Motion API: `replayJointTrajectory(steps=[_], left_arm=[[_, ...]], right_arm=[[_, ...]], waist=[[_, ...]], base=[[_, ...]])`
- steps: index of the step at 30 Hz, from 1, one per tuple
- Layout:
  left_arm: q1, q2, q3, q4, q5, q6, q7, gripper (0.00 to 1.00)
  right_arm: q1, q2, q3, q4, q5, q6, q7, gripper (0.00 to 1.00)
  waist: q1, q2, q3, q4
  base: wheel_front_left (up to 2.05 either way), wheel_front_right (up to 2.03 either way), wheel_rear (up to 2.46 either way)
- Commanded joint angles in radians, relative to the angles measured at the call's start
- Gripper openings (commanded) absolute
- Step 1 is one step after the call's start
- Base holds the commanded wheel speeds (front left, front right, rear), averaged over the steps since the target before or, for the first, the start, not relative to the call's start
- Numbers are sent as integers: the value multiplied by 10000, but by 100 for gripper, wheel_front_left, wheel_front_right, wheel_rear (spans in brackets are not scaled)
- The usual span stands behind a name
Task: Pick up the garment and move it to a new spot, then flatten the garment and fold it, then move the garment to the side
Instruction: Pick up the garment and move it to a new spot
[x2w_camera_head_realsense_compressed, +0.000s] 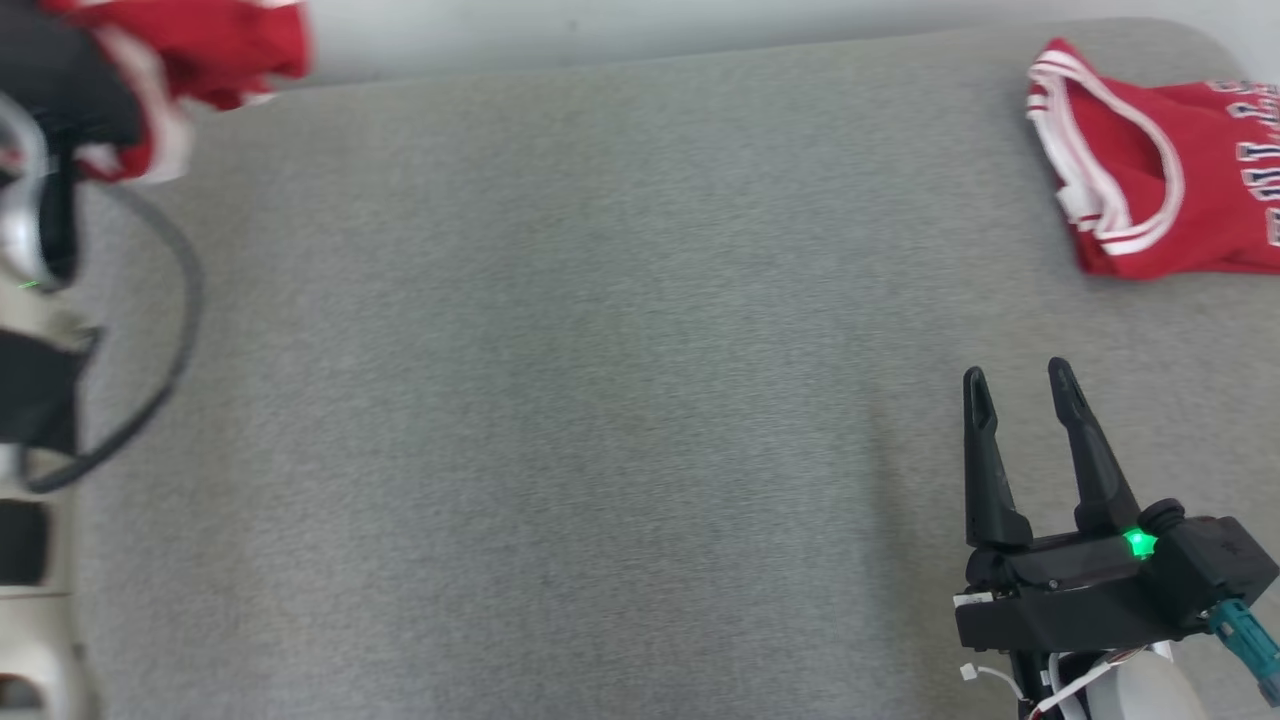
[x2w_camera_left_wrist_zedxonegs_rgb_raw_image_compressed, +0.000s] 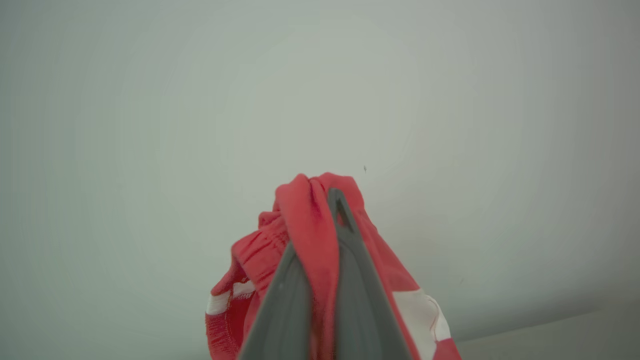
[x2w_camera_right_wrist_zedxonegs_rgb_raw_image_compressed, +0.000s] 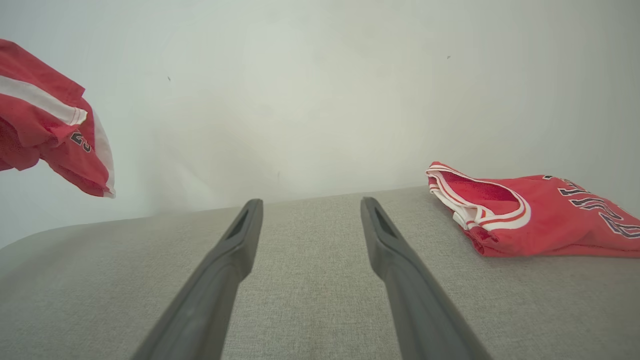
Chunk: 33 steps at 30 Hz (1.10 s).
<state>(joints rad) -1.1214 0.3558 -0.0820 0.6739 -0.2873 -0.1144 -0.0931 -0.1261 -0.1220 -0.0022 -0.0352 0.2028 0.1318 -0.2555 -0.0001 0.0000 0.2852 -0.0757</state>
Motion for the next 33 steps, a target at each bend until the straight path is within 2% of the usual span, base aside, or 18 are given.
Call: replayJointTrajectory(steps=[1,10,15,23,32,33], left_arm=[[-104,-388,-268,-488,30,-17,227,0],[404,-1987,-1329,-2121,-133,80,921,0],[1183,-2603,-1858,-2516,-279,176,997,0],[3197,-2900,-2482,-2012,-586,410,697,0],[5060,-3008,-3215,-420,-847,552,-30,0],[5145,-3021,-3303,-274,-887,537,-137,7]], right_arm=[[75,132,34,131,141,-27,-57,100],[114,446,24,374,240,-27,-102,100],[226,548,-68,332,255,-27,-103,100],[377,645,-139,283,163,-27,-105,100],[164,674,80,438,149,-27,-106,100],[129,676,110,462,139,-27,-106,100]], waist=[[1,0,-451,-617],[1,0,-685,-1400],[1,0,-753,-1650],[1,0,-828,-1655],[1,0,-651,-1353],[1,0,-646,-1333]], base=[[0,0,0],[0,0,0],[0,0,0],[0,0,0],[0,0,0],[0,0,0]])
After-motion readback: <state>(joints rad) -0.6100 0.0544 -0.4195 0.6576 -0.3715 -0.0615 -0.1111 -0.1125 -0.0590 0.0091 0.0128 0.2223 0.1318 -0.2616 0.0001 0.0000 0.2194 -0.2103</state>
